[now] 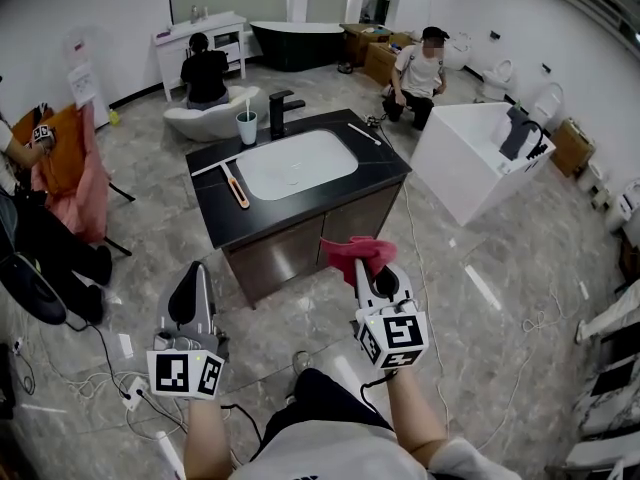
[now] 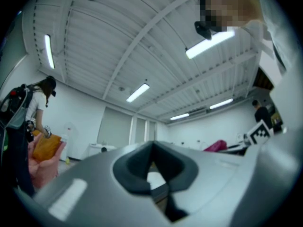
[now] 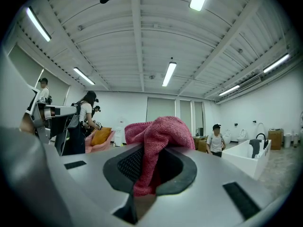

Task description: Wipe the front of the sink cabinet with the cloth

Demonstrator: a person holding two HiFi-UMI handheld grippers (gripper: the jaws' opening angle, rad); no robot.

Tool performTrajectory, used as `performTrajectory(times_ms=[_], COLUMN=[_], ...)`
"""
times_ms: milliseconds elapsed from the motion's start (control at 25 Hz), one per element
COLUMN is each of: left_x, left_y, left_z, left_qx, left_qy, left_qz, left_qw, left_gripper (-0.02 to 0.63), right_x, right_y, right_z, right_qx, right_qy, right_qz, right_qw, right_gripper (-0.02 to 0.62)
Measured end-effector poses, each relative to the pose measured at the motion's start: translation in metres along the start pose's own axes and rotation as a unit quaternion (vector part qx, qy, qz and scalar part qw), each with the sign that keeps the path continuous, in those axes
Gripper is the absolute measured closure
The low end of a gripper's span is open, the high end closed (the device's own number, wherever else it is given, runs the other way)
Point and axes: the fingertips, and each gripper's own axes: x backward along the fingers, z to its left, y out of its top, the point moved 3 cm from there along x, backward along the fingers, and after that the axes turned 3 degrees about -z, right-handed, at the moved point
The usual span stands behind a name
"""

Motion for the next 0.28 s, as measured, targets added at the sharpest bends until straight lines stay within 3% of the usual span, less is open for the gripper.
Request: performTrajectory(times_ms=[280], left_x=[0.0015], left_y=[0.0011], left_z=[-0.0051], left_qx=[0.001], left_qy=[-0.004], left_qz=[-0.001], left_qw=[1.0000], left_gripper=[0.600], right_x=[0.0074], right_y=[-0.0010], right_z=[-0.0004], right_qx=[-0.006], right_qy=[-0.003], right_qz=[0.001], right_qw=[1.000], right_gripper=[0.549])
